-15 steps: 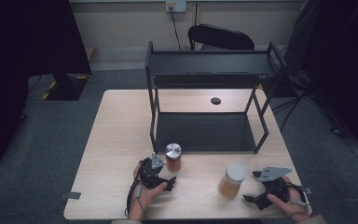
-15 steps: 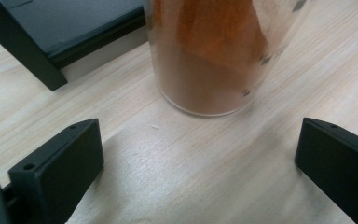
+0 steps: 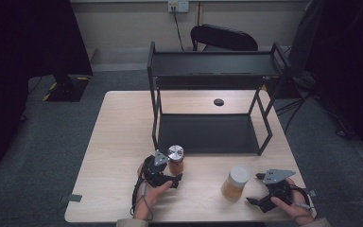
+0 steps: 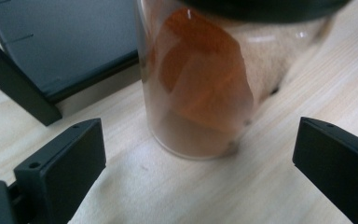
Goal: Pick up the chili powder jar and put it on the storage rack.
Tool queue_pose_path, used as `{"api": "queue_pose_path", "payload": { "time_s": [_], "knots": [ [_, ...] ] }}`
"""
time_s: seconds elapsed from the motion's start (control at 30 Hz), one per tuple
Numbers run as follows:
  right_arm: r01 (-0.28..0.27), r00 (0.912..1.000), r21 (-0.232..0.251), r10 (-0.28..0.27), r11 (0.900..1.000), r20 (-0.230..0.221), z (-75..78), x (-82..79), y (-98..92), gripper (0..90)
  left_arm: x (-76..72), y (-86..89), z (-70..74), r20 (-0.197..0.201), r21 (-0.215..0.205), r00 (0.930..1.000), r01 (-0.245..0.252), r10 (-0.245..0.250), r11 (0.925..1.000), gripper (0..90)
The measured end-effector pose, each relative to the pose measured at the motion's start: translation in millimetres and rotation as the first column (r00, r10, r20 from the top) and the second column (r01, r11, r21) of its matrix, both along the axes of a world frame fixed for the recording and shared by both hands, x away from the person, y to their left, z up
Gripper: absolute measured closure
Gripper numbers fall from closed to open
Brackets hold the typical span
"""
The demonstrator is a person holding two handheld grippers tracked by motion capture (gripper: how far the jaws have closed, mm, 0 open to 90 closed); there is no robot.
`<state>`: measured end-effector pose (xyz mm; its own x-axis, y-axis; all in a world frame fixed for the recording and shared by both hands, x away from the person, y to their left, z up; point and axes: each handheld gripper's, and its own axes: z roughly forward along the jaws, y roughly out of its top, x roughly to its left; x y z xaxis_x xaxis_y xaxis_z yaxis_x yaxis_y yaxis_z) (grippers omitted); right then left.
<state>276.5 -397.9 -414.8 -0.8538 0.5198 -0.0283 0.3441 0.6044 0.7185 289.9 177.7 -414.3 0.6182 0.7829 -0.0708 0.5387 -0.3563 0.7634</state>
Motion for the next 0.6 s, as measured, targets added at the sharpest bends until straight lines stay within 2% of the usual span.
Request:
{"api": "queue_pose_path", "payload": {
  "time_s": [0.27,0.47,0.5,0.6],
  "knots": [
    [0.0,1.0,0.0,0.0,1.0,0.0,0.0,0.0,0.0,0.0,5.1,-2.2,-3.6,0.021,-0.034,0.9995,-0.022,0.022,0.9992,8.6],
    [0.0,1.0,0.0,0.0,1.0,0.0,0.0,0.0,0.0,0.0,10.8,-0.4,-7.5,0.019,-0.066,0.9998,-0.007,0.009,0.9978,14.1],
    [0.0,1.0,0.0,0.0,1.0,0.0,0.0,0.0,0.0,0.0,12.0,0.1,-9.7,0.022,-0.077,0.9997,-0.002,0.004,0.997,18.3],
    [0.0,1.0,0.0,0.0,1.0,0.0,0.0,0.0,0.0,0.0,14.5,0.7,-11.0,0.023,-0.081,0.9997,0.013,-0.011,0.9966,20.8]
  ]
}}
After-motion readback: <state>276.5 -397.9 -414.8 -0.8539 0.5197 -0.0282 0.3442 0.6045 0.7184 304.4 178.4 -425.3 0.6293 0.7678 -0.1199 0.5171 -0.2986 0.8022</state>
